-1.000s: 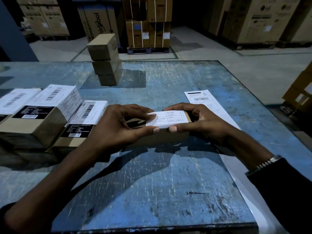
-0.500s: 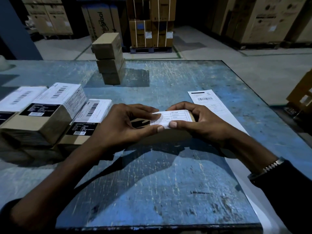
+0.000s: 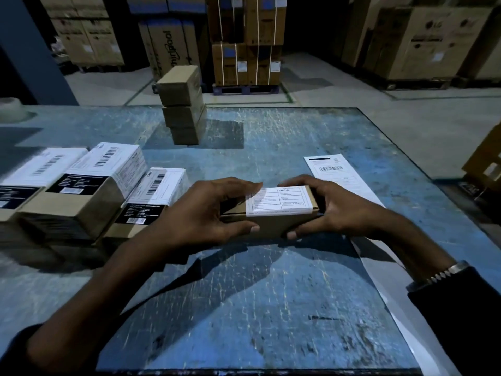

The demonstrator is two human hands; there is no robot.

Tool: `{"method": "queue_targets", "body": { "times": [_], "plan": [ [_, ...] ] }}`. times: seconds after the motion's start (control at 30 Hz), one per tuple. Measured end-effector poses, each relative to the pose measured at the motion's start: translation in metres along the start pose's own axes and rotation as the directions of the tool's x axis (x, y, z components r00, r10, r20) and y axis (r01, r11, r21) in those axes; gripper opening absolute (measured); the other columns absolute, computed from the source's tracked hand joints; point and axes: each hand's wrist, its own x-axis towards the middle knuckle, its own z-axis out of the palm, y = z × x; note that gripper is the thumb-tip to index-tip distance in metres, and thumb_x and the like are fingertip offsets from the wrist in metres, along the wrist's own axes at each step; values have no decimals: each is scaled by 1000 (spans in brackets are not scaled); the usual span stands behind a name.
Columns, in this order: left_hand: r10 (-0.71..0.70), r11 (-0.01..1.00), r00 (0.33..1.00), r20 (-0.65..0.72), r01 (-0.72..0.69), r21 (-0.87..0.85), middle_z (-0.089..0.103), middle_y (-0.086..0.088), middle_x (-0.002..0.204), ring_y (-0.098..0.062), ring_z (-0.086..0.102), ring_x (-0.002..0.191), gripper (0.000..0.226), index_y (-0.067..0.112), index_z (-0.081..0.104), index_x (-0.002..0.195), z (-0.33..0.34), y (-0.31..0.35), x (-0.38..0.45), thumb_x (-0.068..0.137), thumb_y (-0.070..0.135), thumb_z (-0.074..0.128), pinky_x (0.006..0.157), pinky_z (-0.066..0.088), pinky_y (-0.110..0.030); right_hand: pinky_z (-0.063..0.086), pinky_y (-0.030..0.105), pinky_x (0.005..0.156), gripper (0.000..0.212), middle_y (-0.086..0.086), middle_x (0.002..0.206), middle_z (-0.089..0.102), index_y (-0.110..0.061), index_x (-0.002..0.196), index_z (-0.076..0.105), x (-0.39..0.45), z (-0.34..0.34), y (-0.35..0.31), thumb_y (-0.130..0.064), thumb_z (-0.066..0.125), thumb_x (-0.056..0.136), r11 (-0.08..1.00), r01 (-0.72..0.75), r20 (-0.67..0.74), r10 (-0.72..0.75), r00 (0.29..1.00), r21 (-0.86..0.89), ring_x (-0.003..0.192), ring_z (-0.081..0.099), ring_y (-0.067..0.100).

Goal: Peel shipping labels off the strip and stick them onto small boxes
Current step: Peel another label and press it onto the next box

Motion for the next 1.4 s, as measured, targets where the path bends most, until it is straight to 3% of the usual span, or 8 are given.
{"method": "queue_targets", "body": {
  "times": [0.23, 0.33, 0.43, 0.63, 0.77, 0.97, 1.2, 1.4],
  "plan": [
    [92, 966, 972, -216, -35, 255, 69, 4, 134, -14, 64, 121, 66, 20, 63, 145, 9, 7, -2, 86, 43, 80, 93, 58, -43, 54, 15, 86, 55, -14, 116, 77, -24, 118, 73, 0, 6, 0, -1, 95, 73, 958, 276, -325, -287, 901, -83, 113, 72, 6],
    [82, 968, 938, -337, 5, 251, 68, 5, 136, -15, 63, 123, 59, 22, 64, 143, 10, 9, -1, 91, 48, 77, 98, 57, -44, 56, 27, 87, 58, -6, 130, 71, -23, 122, 73, 2, 2, 2, -6, 99, 72, 934, 351, -423, -343, 839, -63, 124, 68, 17],
    [-106, 985, 903, -416, 151, 78, 62, 15, 141, 0, 56, 126, 60, 29, 61, 146, 7, 13, 0, 95, 60, 70, 96, 55, -26, 57, 47, 90, 56, -2, 142, 61, -25, 121, 73, 1, -3, 6, -14, 97, 71, 924, 375, -404, -372, 836, -74, 139, 59, 22],
    [-395, 918, 908, -140, 395, -28, 48, 16, 158, -5, 50, 131, 94, 43, 42, 157, 6, 14, 0, 74, 77, 69, 105, 47, -31, 56, 56, 101, 53, 10, 140, 63, -10, 122, 70, 1, 0, 5, -11, 94, 74, 889, 458, -397, -428, 812, -20, 133, 63, 27],
    [-433, 900, 885, -171, 411, -147, 50, 27, 140, 3, 53, 120, 96, 44, 36, 160, 12, 16, 4, 77, 70, 75, 85, 38, -7, 61, 55, 93, 53, 7, 140, 65, -16, 121, 71, 0, 6, 3, -16, 95, 73, 890, 455, -445, -399, 801, 21, 130, 66, 27],
    [-417, 906, 895, -160, 393, -160, 64, 18, 142, 1, 65, 117, 97, 52, 46, 148, 9, 5, 0, 63, 88, 75, 99, 61, -41, 60, 43, 99, 54, 7, 139, 67, -16, 120, 71, 0, 3, 3, -13, 96, 72, 894, 446, -456, -376, 807, 51, 129, 66, 24],
    [-409, 912, 856, -317, 371, -177, 67, 20, 123, 5, 66, 103, 96, 43, 61, 130, 8, 6, 1, 49, 90, 80, 87, 58, -28, 63, 33, 94, 80, -7, 129, 73, -27, 140, 62, -4, -1, -3, 11, 89, 74, 939, 283, -333, -207, 920, 198, 120, 71, 19],
    [-165, 978, 896, -412, 203, 50, 65, 17, 112, 0, 64, 91, 79, 33, 55, 120, 6, 13, -1, 61, 73, 90, 68, 56, -25, 62, 28, 90, 100, -19, 132, 72, -51, 150, 50, -4, 13, -1, 10, 87, 80, 961, 163, -352, -77, 933, 222, 119, 69, 5]
  ]
}}
